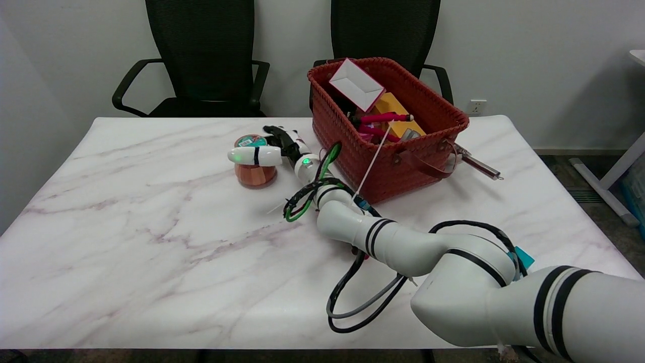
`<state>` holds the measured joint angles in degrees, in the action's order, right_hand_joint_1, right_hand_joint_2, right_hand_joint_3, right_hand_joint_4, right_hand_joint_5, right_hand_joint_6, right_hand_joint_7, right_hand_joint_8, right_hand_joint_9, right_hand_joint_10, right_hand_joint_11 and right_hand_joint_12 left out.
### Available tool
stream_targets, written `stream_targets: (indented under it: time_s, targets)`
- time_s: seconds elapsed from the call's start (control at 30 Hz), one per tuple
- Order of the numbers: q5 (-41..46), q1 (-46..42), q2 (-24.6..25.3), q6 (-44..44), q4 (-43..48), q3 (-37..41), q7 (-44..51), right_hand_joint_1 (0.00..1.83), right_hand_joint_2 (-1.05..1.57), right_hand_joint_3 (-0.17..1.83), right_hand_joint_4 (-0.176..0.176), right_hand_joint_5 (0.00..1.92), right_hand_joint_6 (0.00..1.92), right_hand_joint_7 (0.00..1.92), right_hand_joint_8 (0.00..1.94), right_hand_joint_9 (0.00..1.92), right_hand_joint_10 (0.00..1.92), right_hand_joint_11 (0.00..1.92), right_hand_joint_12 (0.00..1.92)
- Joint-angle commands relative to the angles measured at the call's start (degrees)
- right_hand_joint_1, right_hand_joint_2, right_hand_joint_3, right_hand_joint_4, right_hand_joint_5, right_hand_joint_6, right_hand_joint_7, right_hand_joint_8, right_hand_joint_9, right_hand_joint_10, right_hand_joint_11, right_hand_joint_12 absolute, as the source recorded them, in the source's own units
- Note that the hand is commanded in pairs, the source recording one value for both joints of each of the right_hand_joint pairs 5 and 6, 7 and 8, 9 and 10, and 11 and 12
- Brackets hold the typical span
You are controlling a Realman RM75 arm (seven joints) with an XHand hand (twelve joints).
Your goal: Pick up the wooden mortar.
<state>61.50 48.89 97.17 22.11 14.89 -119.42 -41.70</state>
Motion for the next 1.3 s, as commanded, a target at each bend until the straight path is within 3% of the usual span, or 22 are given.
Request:
stream_targets:
  time_s: [0.03,0.6,0.83,1.13,1.3]
  targets:
    - [-0.3,-1.0,1.3,0.0,-1.2,-1.4,0.4,1.05,0.03,0.09,0.0,0.0,0.0,0.16,0.16,0.09,0.09,0.0,0.0]
    - [-0.1,0.7,3.0,0.0,-3.1,-1.4,3.2,1.0,0.08,0.08,0.0,0.0,0.0,0.09,0.09,0.03,0.03,0.0,0.0]
    - [-0.1,1.0,3.2,1.2,-4.2,-0.9,3.2,0.98,0.16,-0.02,0.0,0.01,0.01,0.09,0.09,0.03,0.03,0.0,0.0]
    - [-0.1,2.2,3.7,1.3,-6.3,-0.8,3.6,0.96,0.32,-0.08,0.0,0.07,0.07,0.12,0.12,0.04,0.04,0.0,0.0]
    - [0.0,2.3,3.8,0.6,-6.4,-0.2,5.6,0.96,0.37,-0.12,0.0,0.12,0.12,0.23,0.23,0.13,0.13,0.0,0.0]
